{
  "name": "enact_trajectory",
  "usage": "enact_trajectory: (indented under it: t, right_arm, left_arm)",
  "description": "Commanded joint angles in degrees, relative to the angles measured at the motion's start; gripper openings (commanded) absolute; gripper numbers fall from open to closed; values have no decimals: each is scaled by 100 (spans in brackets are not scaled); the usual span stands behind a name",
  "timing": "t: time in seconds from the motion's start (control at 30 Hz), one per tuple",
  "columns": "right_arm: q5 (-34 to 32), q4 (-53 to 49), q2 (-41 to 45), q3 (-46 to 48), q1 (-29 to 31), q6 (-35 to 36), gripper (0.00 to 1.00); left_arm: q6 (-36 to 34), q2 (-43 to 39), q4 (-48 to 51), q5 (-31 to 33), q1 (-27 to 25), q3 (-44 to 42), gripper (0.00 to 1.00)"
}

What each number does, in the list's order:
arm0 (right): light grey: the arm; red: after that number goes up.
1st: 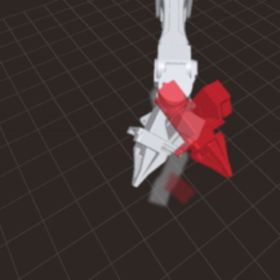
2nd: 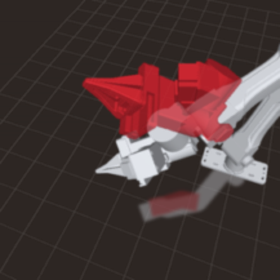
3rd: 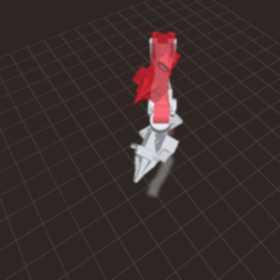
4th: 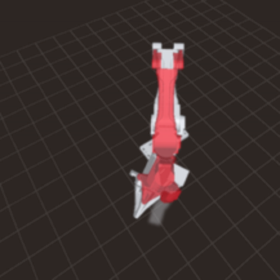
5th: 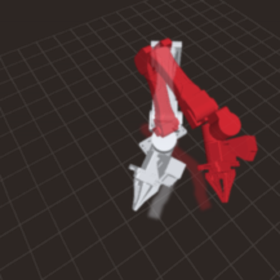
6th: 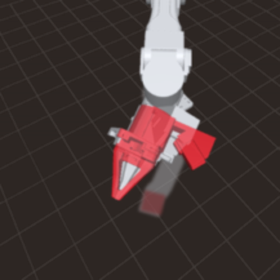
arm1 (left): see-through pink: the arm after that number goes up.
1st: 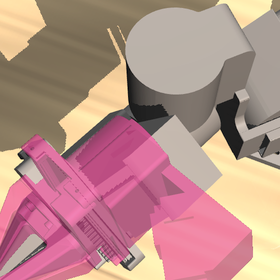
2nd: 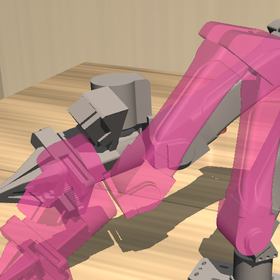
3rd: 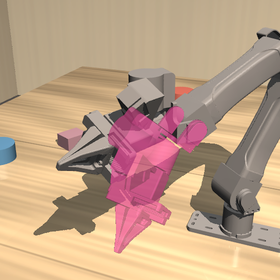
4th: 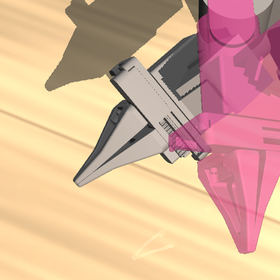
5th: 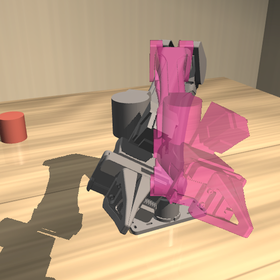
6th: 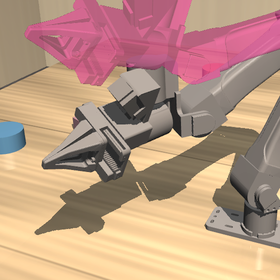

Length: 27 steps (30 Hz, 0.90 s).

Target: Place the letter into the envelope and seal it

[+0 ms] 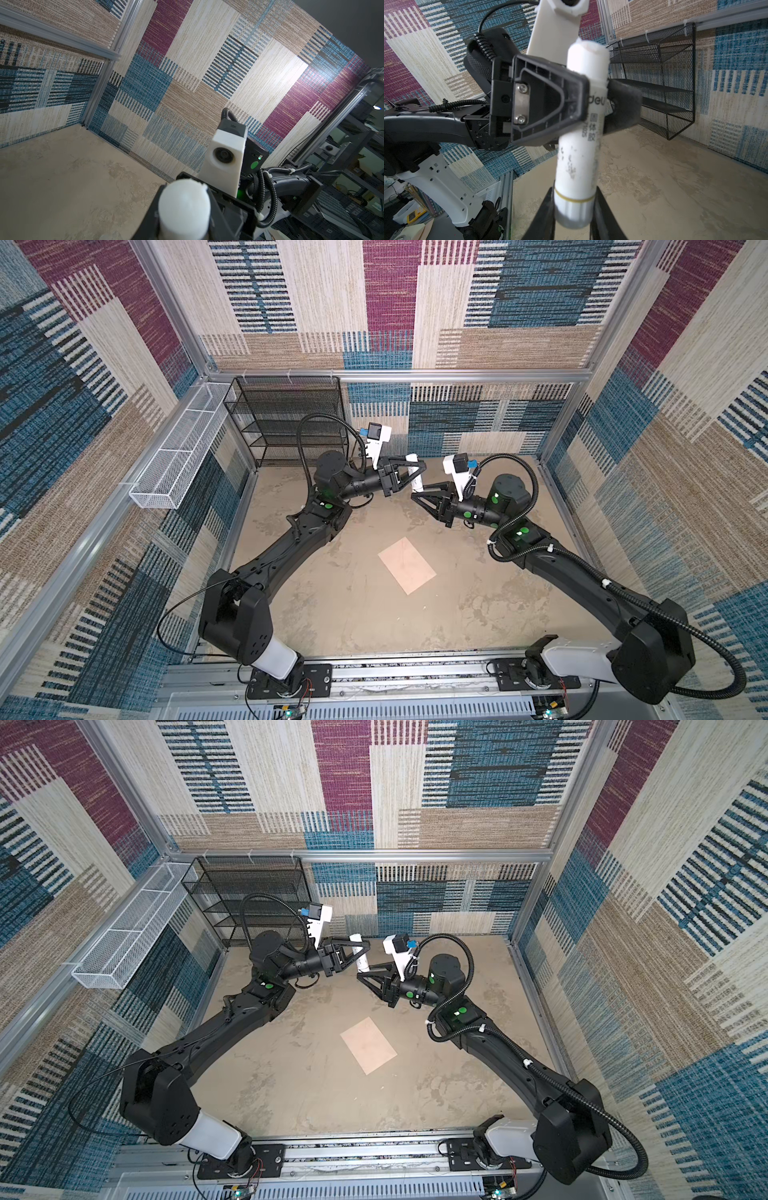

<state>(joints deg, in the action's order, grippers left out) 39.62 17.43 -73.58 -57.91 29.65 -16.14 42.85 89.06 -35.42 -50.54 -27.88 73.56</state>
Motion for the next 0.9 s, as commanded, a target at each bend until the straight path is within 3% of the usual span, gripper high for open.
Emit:
enact_trajectory:
  t: [0.0, 0.13, 0.23, 0.4, 0.53, 0.73, 0.87]
  right_arm:
    - [-418, 314, 71, -76, 32, 182, 22]
    - [-1439, 279, 236, -11, 69, 442, 20]
    - [-2330, 230, 307, -27, 140, 621, 20]
    - [-3557, 186, 292, -130, 384, 892, 18]
    - [-4462, 71, 173, -300, 630, 1072, 18]
    - [-5375, -135, -33, -605, 1023, 1361, 19]
    - [-5324, -217, -57, -628, 1096, 1443, 23]
  left_arm:
    - [-365, 16, 686, 115, -99, 51, 0]
    - [-1131, -69, 1849, 774, -265, 196, 0]
    - [-1718, -132, 2625, 1622, -473, 290, 0]
    - [-1991, -206, 2965, 2945, -772, 179, 0]
    - [-2183, -190, 3031, 3595, -1019, 140, 0]
    - [-2078, -76, 3007, 4034, -1179, 91, 0]
    - [-1981, -36, 2882, 4025, -1194, 67, 0]
